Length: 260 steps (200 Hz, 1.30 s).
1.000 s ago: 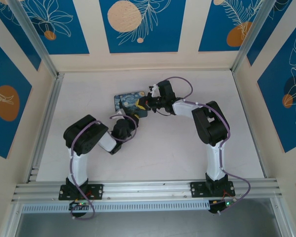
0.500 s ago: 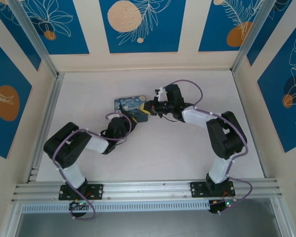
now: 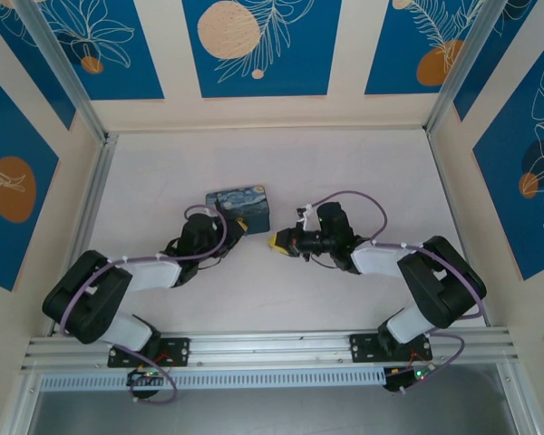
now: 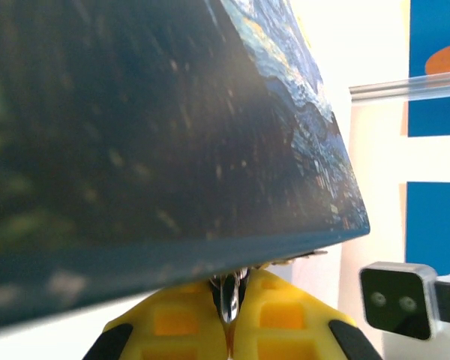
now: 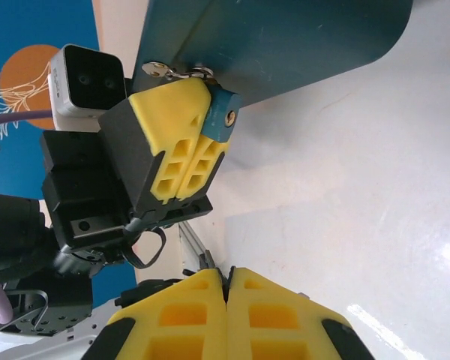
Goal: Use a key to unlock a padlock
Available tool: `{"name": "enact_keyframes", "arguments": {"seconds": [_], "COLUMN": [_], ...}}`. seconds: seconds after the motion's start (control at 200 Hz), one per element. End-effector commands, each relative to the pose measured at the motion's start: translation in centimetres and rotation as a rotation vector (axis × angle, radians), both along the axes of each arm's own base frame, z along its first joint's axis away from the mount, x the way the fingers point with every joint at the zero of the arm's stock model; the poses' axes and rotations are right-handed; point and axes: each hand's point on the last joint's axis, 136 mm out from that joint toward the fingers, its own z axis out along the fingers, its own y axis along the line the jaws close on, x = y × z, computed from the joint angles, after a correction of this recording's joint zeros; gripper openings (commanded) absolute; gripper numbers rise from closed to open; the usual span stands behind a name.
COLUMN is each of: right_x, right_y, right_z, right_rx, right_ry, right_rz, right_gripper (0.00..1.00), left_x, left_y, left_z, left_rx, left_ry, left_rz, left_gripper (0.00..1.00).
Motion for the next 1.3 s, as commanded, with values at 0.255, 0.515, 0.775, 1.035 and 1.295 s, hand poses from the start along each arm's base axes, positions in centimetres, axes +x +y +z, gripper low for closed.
{"name": "enact_keyframes", "arguments": {"seconds": [0.255, 0.515, 0.775, 1.035, 1.295], "right_x": [0.1, 0.8, 1.5, 2.0, 2.1], "right_y": [1.5, 2.8, 3.5, 4.6, 5.2], "right_z": [1.8, 1.7, 1.1, 1.0, 1.4], "right_rx": [0.123, 0.168, 0.204, 0.252, 0.268], "right_ry": [-0.033, -0.009, 0.019, 0.045, 0.041], "right_rz": [-0.116, -0.142, -0.171, -0.187, -0.19], "right_gripper": [0.0, 0.0, 0.0, 0.0, 0.0], "left_x": [-1.0, -1.4, -1.4, -1.3, -1.5], "left_y": [0.2, 0.4, 0.7, 1.1, 1.3], "left_z": [4.8, 5.3, 5.4, 5.9, 5.5], "left_rx": [-0.161, -0.214, -0.263, -0.275, -0.268], "left_ry": [-0.054, -0.049, -0.047, -0.059, -0.054], "left_rz": [-0.002, 0.009, 0.034, 0.058, 0.062], "left_gripper": [0.0, 0.0, 0.0, 0.0, 0.0]}}
